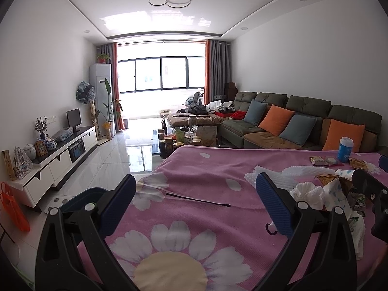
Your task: Collect trash
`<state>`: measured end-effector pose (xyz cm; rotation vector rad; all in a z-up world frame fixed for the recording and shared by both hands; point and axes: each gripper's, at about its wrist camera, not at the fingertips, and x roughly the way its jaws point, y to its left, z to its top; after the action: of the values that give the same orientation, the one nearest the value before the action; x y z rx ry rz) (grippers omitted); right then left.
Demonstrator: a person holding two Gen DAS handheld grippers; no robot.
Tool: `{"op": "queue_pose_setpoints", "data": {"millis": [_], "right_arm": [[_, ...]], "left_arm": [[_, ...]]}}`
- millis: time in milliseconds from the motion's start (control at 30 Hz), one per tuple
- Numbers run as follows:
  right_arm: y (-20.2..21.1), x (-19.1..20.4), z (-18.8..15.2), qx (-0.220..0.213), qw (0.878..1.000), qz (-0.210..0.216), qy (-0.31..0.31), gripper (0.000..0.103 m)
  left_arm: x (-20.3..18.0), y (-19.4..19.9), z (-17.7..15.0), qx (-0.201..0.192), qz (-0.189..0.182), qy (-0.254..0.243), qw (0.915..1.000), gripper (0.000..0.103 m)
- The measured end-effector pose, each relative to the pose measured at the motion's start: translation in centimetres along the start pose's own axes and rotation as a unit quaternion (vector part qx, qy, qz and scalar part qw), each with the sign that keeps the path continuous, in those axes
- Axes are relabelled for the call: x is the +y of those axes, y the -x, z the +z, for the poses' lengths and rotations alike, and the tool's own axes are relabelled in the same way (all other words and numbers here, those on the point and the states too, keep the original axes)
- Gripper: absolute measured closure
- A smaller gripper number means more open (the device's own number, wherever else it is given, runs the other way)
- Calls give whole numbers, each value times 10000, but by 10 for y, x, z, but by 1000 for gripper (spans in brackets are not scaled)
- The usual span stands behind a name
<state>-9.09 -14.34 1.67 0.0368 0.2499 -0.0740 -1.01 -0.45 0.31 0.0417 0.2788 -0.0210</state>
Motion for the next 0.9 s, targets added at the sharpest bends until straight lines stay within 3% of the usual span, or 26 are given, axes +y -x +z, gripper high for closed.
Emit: {"op": "queue_pose_setpoints", "data": {"millis": [900], "right_arm": [[0,-1,0,-20,10000,-16,-12,7]], "left_arm": [[-1,1,-1,-35,9,12,10000,6]]}}
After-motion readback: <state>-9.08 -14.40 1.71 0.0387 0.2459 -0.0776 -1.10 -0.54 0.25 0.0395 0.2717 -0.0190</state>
